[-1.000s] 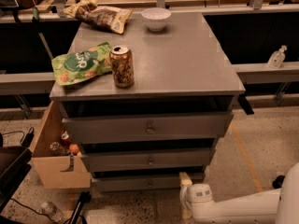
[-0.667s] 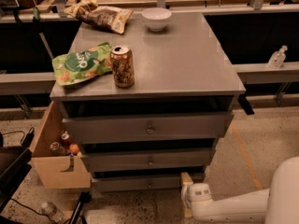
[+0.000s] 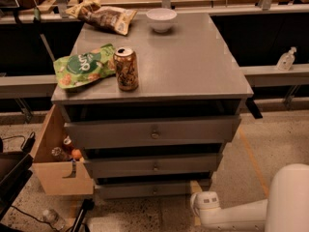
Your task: Open bottom drawer
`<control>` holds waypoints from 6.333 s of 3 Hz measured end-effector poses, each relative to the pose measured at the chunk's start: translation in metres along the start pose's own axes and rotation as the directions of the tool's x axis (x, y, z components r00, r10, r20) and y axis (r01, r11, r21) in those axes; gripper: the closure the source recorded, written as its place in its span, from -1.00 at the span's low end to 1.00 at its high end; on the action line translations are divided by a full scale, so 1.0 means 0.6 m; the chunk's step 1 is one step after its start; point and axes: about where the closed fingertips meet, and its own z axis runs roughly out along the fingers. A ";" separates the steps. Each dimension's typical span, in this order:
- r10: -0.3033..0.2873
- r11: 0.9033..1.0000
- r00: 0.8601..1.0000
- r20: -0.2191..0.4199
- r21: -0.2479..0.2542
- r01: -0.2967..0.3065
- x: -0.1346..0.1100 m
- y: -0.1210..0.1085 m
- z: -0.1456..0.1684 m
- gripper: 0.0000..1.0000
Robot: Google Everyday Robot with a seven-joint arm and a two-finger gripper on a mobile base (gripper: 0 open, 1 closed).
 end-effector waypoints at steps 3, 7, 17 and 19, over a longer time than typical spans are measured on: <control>-0.067 0.997 0.994 0.091 0.045 0.063 -0.019 -0.038 0.064 -1.00; -0.129 0.991 0.986 0.104 0.059 0.123 -0.040 -0.039 0.123 0.25; -0.129 0.991 0.986 0.104 0.058 0.123 -0.040 -0.038 0.124 0.04; -0.129 0.991 0.986 0.104 0.058 0.123 -0.040 -0.038 0.124 -0.89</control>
Offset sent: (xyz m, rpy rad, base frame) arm 0.0519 0.0234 -0.0181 0.0679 -0.0627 0.1637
